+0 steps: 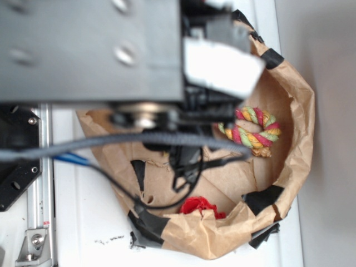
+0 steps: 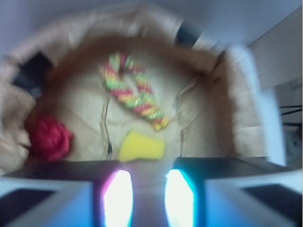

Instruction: Grab the green sponge.

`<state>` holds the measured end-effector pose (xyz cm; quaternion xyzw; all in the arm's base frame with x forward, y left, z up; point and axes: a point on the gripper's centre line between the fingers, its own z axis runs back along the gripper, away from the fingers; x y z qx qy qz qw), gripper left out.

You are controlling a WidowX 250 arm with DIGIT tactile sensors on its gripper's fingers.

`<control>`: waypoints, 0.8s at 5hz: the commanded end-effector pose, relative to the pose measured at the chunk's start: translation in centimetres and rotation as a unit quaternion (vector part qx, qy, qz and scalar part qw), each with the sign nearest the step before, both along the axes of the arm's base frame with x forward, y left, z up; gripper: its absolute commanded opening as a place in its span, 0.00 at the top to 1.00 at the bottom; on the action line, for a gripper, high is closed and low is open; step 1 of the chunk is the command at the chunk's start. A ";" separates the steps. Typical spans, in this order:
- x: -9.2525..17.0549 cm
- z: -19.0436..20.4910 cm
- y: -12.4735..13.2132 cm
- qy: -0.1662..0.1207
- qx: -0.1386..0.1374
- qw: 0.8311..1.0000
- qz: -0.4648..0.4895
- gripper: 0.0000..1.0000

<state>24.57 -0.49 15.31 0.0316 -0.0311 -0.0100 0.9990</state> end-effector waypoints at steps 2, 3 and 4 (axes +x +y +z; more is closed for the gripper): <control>1.1 -8.9 0.5 0.004 -0.022 0.960 -0.279 0.00; 0.9 -12.5 -0.9 0.032 -0.002 0.952 -0.306 0.00; -0.2 -14.0 -2.5 0.050 -0.004 0.937 -0.346 0.00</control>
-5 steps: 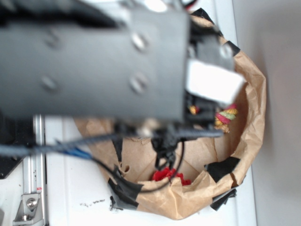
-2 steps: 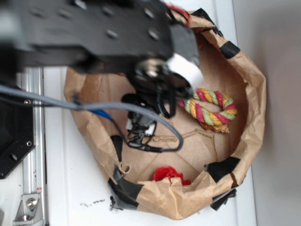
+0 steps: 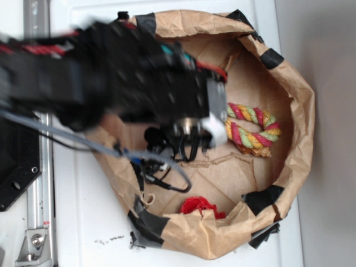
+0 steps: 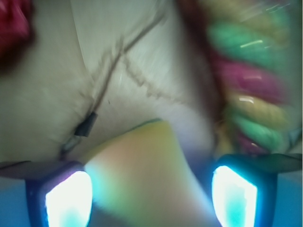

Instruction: Grab the green sponge.

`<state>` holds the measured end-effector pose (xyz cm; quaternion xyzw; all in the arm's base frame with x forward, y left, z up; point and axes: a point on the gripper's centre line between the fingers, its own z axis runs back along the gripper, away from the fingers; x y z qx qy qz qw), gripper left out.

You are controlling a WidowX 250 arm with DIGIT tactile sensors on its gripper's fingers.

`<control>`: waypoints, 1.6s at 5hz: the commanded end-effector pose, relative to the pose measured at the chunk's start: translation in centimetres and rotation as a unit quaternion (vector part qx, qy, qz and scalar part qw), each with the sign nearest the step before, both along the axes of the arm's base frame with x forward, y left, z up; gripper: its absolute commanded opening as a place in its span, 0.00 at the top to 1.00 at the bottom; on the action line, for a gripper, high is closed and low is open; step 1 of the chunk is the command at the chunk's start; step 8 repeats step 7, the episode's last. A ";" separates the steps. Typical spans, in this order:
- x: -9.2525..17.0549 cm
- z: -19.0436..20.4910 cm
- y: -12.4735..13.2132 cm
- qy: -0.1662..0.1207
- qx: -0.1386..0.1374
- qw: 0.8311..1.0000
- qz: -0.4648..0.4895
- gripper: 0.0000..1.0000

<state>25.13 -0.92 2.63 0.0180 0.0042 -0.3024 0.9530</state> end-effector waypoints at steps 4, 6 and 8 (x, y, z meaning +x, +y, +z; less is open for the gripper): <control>1.9 9.5 1.3 -0.113 0.023 0.969 0.220 1.00; 2.4 13.9 2.3 -0.128 -0.016 0.931 0.343 1.00; 2.2 13.7 2.1 -0.118 -0.008 0.917 0.382 1.00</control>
